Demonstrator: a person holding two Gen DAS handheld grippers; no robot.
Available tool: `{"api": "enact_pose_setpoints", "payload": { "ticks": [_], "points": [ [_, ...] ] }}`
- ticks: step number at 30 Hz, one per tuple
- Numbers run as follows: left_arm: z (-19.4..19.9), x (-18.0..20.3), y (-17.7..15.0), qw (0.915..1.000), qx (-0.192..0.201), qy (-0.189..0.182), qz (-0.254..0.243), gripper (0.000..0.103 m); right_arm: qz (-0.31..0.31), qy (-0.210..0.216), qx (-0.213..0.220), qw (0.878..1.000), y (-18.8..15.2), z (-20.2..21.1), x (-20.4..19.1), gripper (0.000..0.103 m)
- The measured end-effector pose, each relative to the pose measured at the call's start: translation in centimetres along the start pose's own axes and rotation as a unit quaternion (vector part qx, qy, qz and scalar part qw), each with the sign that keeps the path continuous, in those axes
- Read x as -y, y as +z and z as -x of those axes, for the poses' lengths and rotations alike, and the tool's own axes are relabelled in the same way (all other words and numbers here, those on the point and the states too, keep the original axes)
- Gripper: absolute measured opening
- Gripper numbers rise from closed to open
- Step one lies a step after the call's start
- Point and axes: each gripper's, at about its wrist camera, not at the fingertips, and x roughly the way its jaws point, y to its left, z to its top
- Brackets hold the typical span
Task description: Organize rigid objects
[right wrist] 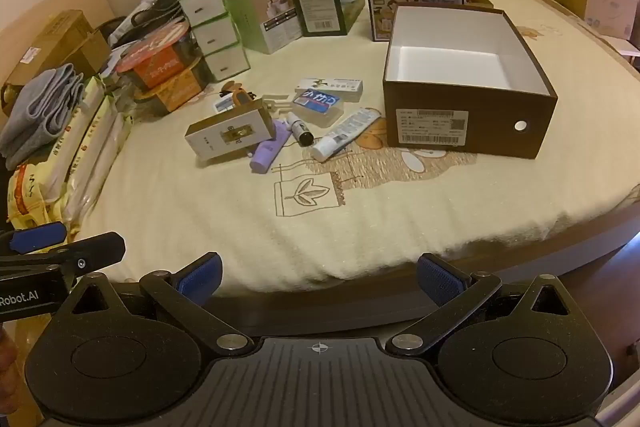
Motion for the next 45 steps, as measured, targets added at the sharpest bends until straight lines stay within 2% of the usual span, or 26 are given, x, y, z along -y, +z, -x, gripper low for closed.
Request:
{"api": "enact_pose_setpoints", "payload": {
  "ticks": [45],
  "points": [
    [-0.05,-0.01,0.01,1.0000,0.002,0.003,-0.002,0.093,0.001,-0.003,0.002,1.000,-0.05,0.00,-0.02,0.101]
  ]
}}
